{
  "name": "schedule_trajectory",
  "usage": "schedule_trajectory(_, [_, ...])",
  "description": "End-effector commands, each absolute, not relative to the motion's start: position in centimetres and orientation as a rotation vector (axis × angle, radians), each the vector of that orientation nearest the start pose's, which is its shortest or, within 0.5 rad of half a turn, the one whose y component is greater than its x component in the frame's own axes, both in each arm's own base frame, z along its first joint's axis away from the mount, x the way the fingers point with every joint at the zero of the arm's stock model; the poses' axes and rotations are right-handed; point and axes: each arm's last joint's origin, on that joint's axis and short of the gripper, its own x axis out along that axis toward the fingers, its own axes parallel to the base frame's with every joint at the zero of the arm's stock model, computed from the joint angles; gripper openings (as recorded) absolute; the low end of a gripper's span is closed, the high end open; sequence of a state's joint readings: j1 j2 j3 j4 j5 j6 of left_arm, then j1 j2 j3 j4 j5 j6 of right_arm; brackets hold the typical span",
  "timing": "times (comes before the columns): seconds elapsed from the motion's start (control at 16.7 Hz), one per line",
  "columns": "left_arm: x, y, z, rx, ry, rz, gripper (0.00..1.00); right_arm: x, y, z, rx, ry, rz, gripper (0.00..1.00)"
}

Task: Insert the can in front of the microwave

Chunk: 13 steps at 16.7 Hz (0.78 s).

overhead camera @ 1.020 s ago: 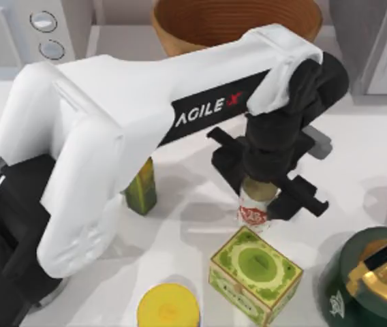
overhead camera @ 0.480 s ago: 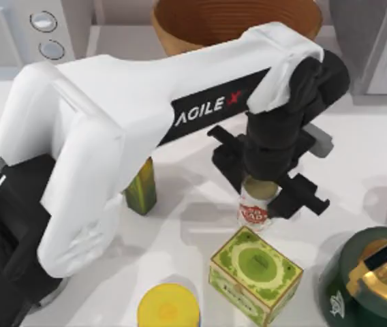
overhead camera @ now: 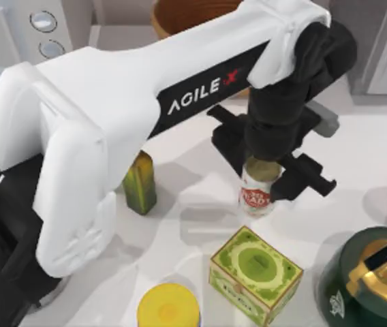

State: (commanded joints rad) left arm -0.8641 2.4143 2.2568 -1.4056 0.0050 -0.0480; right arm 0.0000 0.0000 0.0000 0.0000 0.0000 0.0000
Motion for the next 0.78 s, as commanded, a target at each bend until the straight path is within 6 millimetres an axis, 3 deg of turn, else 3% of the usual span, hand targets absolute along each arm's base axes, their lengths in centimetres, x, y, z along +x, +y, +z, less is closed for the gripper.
schedule_trajectory(0.3, [31.5, -35.6, 19.7, 0.628, 1.475, -0.625, 0.0, 10.6, -0.1, 16.0, 0.0, 0.0, 0.0, 1.0])
schedule_trajectory(0.42, [32.6, -34.3, 21.0, 0.608, 1.435, -0.593, 0.0, 10.6, -0.1, 16.0, 0.0, 0.0, 0.0, 1.0])
schedule_trajectory(0.6, [36.3, -29.0, 24.8, 0.535, 1.331, -0.473, 0.0, 10.6, -0.1, 16.0, 0.0, 0.0, 0.0, 1.0])
schedule_trajectory(0.78, [40.9, -19.5, 27.8, 0.43, 1.271, -0.284, 0.0, 10.6, -0.1, 16.0, 0.0, 0.0, 0.0, 1.0])
